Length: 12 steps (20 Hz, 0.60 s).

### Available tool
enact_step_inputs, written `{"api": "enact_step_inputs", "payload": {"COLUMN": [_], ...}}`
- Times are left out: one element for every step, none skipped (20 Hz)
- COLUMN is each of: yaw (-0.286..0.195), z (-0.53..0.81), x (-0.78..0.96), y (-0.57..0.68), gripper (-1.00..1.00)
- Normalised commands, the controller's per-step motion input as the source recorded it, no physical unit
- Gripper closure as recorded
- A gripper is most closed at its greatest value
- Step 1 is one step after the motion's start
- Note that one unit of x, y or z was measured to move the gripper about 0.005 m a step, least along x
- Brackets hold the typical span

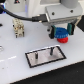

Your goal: Insert the blue gear onto the right peg, followed by the red gear

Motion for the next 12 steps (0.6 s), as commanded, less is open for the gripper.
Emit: {"api": "enact_step_inputs", "payload": {"yaw": [0.000, 0.000, 0.000, 0.000, 0.000, 0.000, 0.000, 0.000, 0.000, 0.000, 0.000, 0.000], "z": [0.03, 0.02, 0.01, 0.00, -0.01, -0.02, -0.05, -0.06, -0.08, -0.17, -0.19, -0.23], "x": [0.79, 0.80, 0.79, 0.77, 0.74, 0.70, 0.65, 0.62, 0.57, 0.47, 0.28, 0.15], "y": [-0.29, -0.25, -0.21, -0.17, -0.15, -0.14, -0.12, -0.09, -0.02, -0.13, -0.10, -0.05], "gripper": [1.00, 1.00, 1.00, 1.00, 1.00, 1.00, 1.00, 1.00, 1.00, 1.00, 1.00, 1.00]}}
